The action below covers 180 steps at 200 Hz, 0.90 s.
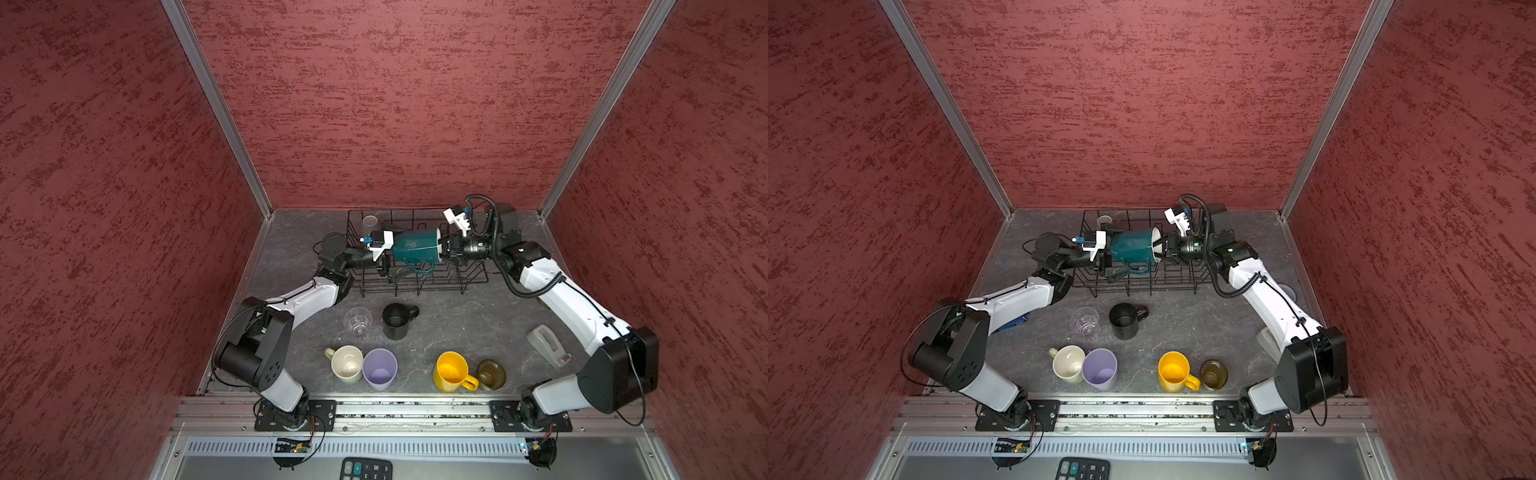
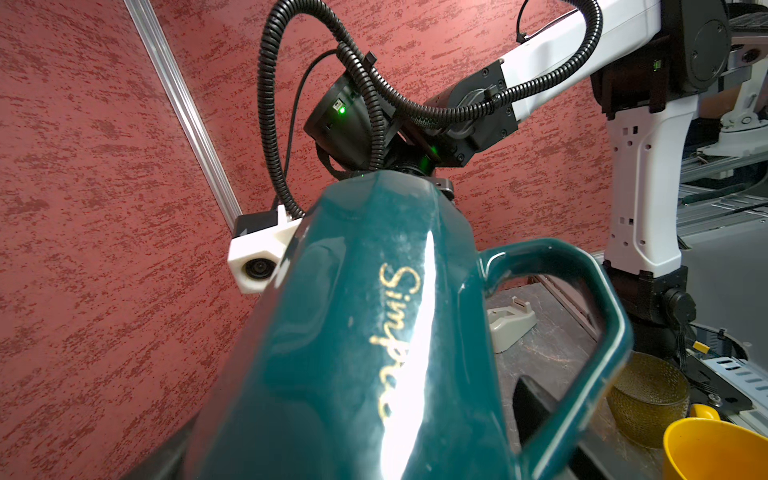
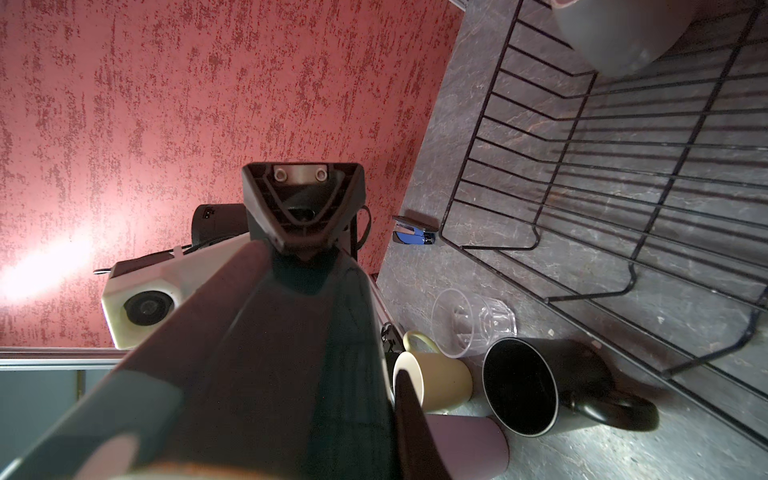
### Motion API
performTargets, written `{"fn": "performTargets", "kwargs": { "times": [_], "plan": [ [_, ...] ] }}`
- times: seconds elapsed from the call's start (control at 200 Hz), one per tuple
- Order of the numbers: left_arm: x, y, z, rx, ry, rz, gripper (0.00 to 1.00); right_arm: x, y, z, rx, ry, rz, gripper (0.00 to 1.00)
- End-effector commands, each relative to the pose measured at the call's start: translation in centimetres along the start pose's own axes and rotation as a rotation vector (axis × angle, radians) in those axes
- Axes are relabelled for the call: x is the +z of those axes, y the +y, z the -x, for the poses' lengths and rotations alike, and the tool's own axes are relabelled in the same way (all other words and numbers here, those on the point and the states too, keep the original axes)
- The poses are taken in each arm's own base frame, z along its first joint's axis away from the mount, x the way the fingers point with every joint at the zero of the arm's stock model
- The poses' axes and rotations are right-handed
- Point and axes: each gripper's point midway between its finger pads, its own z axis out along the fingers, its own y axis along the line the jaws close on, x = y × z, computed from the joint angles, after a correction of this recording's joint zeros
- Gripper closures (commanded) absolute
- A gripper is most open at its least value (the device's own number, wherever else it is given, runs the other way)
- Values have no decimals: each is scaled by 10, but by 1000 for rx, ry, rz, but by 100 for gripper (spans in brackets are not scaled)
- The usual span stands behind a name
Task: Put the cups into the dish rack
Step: 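Hold the dark green mug sideways above the rack between both grippers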
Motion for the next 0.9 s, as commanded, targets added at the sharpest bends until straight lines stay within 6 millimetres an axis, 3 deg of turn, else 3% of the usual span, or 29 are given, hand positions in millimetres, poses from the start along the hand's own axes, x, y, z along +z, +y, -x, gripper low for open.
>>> {"fn": "performTargets", "kwargs": {
  "times": [0.0, 0.135, 0.897],
  "plan": [
    [7, -4, 18, 40, -40, -40, 2, -1, 29, 1, -81, 5, 100, 100],
    [7, -7, 19, 41, -42, -52, 3, 7, 16, 2, -37, 20, 101, 100],
    [10, -14, 31, 97, -67, -54, 4, 21, 2, -3, 133, 52, 223, 100]
  ]
}}
